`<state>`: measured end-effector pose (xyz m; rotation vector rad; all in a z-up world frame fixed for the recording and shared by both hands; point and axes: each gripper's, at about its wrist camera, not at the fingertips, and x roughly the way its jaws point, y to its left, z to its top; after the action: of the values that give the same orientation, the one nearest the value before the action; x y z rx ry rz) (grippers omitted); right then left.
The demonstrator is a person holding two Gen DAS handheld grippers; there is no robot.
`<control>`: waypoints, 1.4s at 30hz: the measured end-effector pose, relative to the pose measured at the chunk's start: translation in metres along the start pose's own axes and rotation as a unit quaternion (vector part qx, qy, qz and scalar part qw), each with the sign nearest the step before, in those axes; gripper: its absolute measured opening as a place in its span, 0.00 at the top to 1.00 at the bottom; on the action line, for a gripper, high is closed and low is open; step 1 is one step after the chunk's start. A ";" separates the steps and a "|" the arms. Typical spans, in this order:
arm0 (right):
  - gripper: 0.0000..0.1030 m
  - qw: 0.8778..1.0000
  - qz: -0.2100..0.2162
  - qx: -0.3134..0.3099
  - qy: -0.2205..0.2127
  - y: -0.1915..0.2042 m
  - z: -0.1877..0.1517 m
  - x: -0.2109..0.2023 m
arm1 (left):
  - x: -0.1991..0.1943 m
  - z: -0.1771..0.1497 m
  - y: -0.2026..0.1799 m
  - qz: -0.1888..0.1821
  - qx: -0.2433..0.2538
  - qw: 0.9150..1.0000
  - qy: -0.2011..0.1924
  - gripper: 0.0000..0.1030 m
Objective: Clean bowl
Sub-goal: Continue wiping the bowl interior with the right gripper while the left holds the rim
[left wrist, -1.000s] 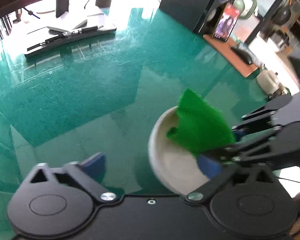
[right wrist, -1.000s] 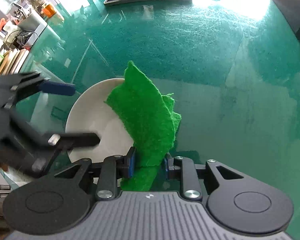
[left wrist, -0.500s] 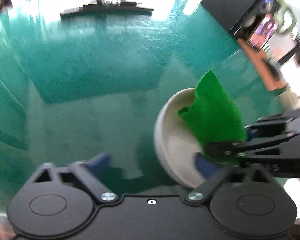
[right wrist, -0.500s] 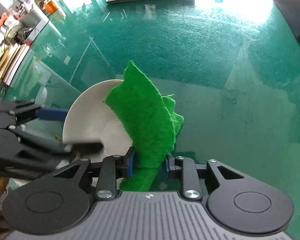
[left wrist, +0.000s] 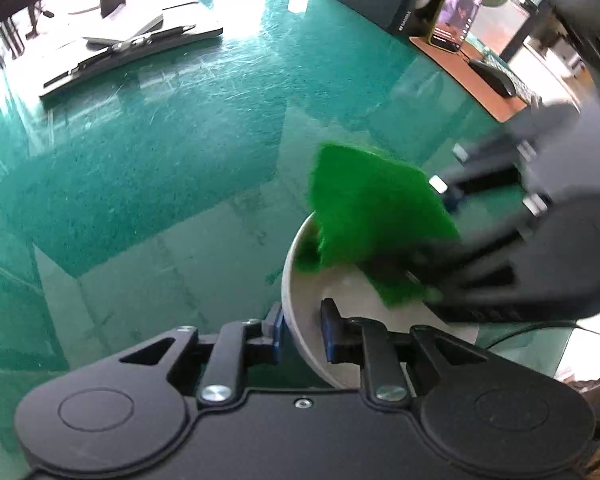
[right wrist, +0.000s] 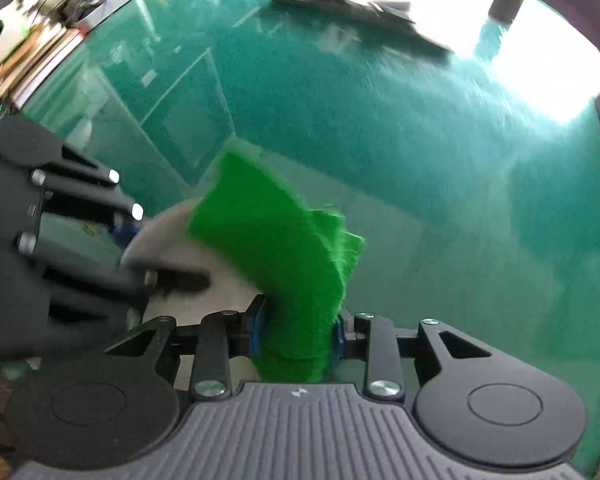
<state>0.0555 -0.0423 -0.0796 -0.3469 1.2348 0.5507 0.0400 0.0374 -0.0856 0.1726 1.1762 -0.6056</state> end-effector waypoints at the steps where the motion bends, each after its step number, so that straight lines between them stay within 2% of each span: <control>1: 0.65 1.000 0.004 -0.007 -0.002 0.001 0.006 0.001 | 0.000 -0.001 -0.002 0.006 0.001 1.000 -0.003 0.79; 5: 0.63 1.000 0.000 -0.024 -0.015 0.006 0.012 0.003 | -0.006 -0.006 0.010 0.014 -0.028 0.999 -0.008 0.66; 11: 0.70 0.999 -0.003 0.032 -0.013 -0.010 -0.014 -0.008 | -0.007 -0.004 0.014 0.017 -0.040 0.999 -0.017 0.65; 14: 0.72 0.996 0.001 0.078 -0.036 -0.019 -0.028 -0.023 | -0.007 -0.003 0.014 0.020 -0.045 0.999 -0.021 0.65; 21: 0.73 0.990 0.006 0.119 -0.072 -0.020 -0.041 -0.040 | -0.005 -0.001 0.013 0.030 -0.049 0.998 -0.029 0.61; 26: 0.73 0.989 -0.002 0.130 -0.073 -0.014 -0.046 -0.042 | -0.010 -0.004 0.015 0.037 -0.059 0.997 -0.038 0.55; 30: 0.73 0.988 -0.014 0.137 -0.067 -0.010 -0.054 -0.043 | -0.013 -0.007 0.015 0.044 -0.062 0.996 -0.044 0.45; 42: 0.74 0.988 -0.029 0.147 -0.038 -0.001 -0.056 -0.021 | -0.007 -0.009 0.004 0.070 -0.056 0.995 -0.043 0.42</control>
<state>0.0074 -0.0773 -0.0769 -0.1124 1.2082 0.3222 0.0329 0.0469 -0.0831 0.1302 1.1027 -0.4189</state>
